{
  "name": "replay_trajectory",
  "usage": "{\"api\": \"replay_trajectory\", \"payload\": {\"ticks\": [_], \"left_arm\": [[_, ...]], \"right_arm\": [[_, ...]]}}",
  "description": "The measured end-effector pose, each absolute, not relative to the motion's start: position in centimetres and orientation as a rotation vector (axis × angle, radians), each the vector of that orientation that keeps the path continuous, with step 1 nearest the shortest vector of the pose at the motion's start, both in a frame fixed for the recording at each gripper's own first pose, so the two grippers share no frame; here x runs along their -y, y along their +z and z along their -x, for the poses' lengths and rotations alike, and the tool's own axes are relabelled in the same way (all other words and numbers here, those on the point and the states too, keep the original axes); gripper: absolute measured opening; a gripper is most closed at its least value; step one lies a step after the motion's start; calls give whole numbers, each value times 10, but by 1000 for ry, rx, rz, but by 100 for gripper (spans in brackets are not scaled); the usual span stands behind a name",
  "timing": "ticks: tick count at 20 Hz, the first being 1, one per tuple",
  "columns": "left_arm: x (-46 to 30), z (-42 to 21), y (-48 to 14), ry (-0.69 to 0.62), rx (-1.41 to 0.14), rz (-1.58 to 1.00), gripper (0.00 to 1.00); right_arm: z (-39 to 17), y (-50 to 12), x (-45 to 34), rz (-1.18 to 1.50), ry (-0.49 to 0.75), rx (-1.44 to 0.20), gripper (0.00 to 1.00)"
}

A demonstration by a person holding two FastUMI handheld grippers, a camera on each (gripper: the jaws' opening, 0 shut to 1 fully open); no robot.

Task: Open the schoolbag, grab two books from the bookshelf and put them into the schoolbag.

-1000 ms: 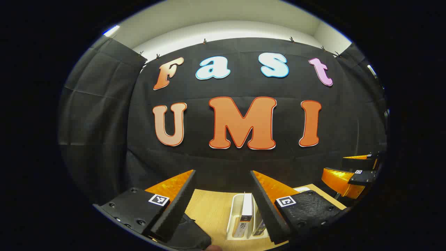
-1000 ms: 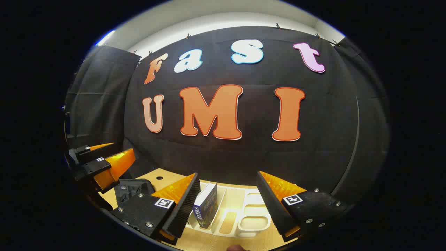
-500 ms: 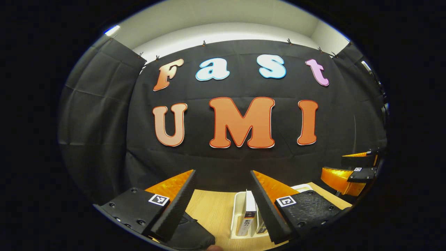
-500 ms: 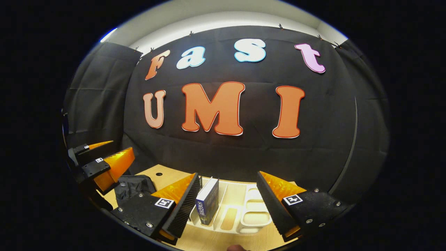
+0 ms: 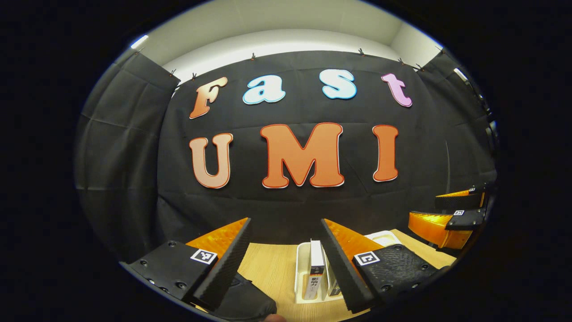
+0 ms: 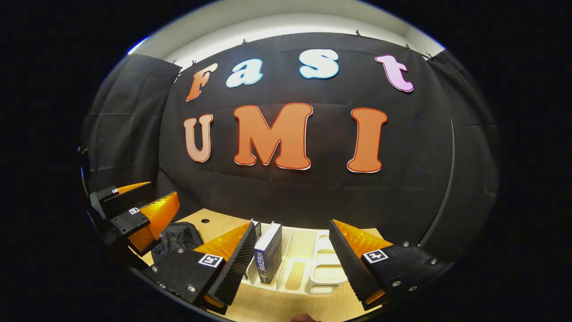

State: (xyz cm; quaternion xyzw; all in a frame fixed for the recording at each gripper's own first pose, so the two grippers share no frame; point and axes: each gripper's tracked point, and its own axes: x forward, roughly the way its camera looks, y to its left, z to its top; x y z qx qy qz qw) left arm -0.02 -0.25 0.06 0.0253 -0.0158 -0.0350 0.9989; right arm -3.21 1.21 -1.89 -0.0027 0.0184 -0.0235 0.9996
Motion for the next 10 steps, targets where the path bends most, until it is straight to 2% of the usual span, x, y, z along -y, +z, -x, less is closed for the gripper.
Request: {"api": "replay_trajectory", "payload": {"ticks": [10], "left_arm": [[-32, 13, -28, -80, -51, -306, 95]], "right_arm": [[24, -40, 6, 14, -77, -74, 98]]}}
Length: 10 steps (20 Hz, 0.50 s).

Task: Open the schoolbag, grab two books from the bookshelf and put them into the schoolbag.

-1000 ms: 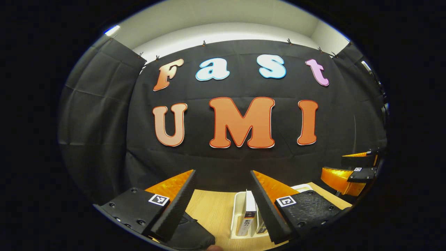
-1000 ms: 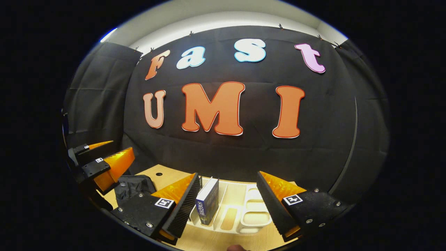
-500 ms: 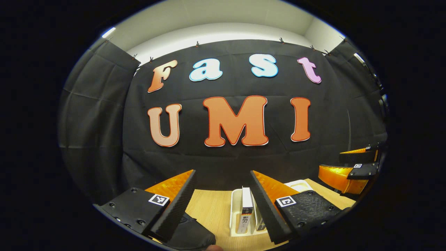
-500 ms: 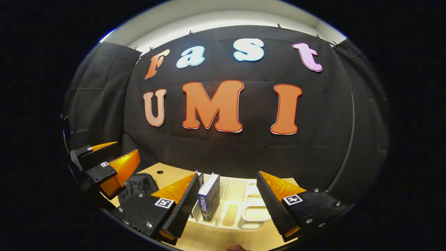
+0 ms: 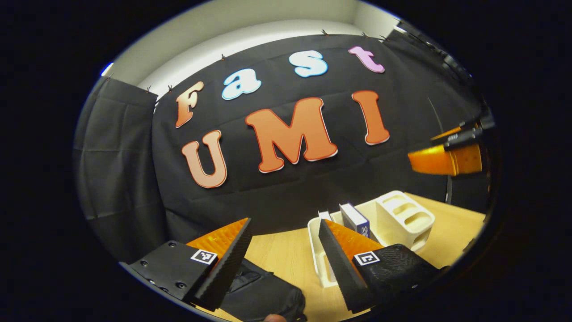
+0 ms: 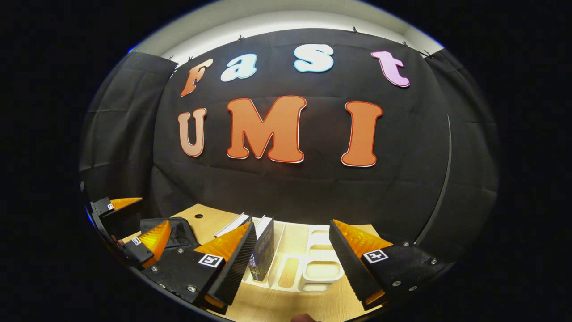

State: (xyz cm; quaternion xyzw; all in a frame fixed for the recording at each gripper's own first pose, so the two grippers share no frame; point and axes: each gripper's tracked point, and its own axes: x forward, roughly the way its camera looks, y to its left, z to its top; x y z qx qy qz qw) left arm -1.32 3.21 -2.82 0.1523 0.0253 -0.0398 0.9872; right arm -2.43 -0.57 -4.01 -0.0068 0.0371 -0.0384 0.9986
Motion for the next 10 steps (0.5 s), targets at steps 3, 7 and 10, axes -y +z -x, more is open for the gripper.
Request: {"api": "replay_trajectory", "payload": {"ticks": [3, 7, 10], "left_arm": [[-46, 23, -41, -78, -112, -389, 95], [-67, 32, -54, -80, -182, -511, 96], [-84, 43, -60, -86, -245, -620, 98]], "right_arm": [[17, -50, 9, 16, -82, -89, 98], [5, -58, 15, 20, -90, -107, 98], [-7, -62, 18, 34, -92, -117, 97]]}}
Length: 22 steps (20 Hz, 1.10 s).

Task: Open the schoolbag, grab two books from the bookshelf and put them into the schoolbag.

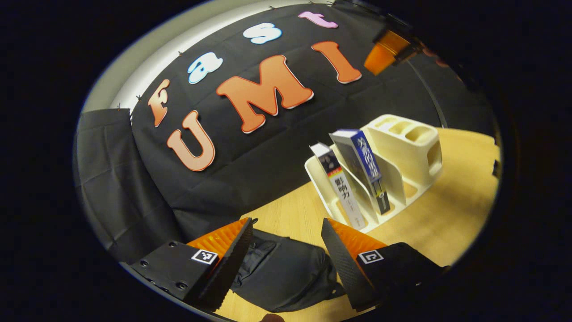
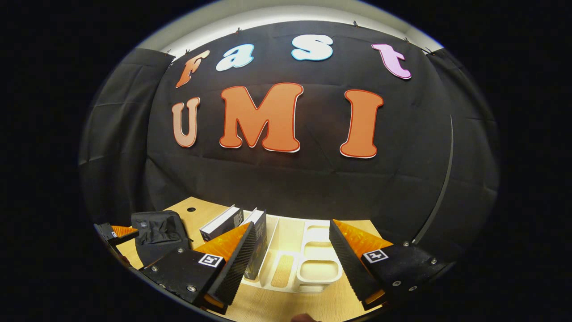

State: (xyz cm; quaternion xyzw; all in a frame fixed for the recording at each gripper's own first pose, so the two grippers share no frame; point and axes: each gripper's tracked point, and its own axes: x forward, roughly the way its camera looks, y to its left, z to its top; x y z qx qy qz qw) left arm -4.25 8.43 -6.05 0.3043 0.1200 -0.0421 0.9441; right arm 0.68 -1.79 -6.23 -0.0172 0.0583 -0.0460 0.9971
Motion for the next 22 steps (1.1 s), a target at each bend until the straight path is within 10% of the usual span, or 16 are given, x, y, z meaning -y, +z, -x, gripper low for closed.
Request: {"api": "replay_trajectory", "payload": {"ticks": [22], "left_arm": [[-164, 76, -71, -7, -521, -978, 96]], "right_arm": [[-55, -85, 15, 42, -79, -211, 98]]}}
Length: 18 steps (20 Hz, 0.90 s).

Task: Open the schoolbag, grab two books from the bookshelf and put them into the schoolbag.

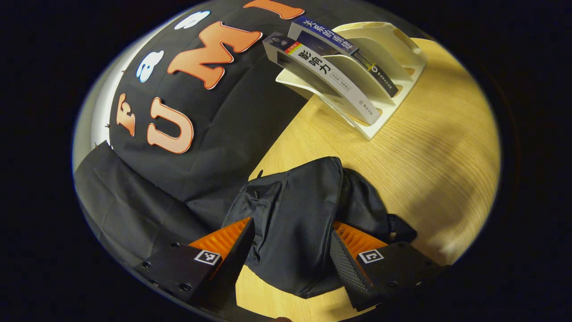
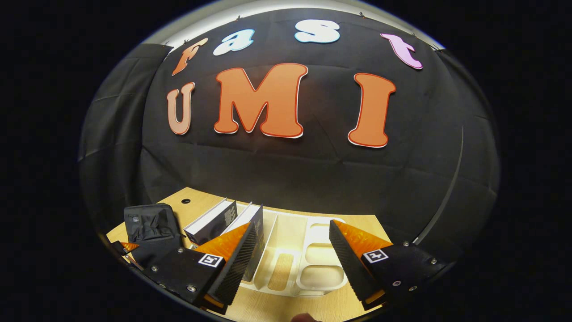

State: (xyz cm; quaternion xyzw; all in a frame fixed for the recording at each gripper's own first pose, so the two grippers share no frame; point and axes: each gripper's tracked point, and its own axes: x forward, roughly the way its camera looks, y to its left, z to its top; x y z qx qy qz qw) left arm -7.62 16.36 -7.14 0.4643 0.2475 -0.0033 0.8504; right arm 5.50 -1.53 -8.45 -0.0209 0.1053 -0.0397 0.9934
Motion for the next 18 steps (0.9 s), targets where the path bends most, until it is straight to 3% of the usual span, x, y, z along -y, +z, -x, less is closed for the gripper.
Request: {"api": "replay_trajectory", "payload": {"ticks": [3, 5, 8, 10, 12, 14, 18], "left_arm": [[-167, 77, -73, -22, -554, -980, 93], [-165, 79, -75, -35, -572, -955, 82], [-162, 81, -80, -65, -595, -927, 57], [-159, 80, -81, -99, -610, -899, 32], [-153, 83, -84, -134, -632, -847, 15], [-146, 86, -89, -177, -655, -790, 10], [-133, 93, -87, -286, -719, -682, 10]], "right_arm": [[-59, -88, 2, 39, -61, -235, 98], [-62, -87, -10, 49, -45, -247, 98], [-66, -81, -32, 80, -24, -253, 98], [-70, -81, -45, 87, -10, -265, 98], [-74, -80, -58, 95, -9, -297, 98], [-78, -83, -68, 100, -4, -333, 98], [-86, -92, -94, 97, 7, -422, 98]]}}
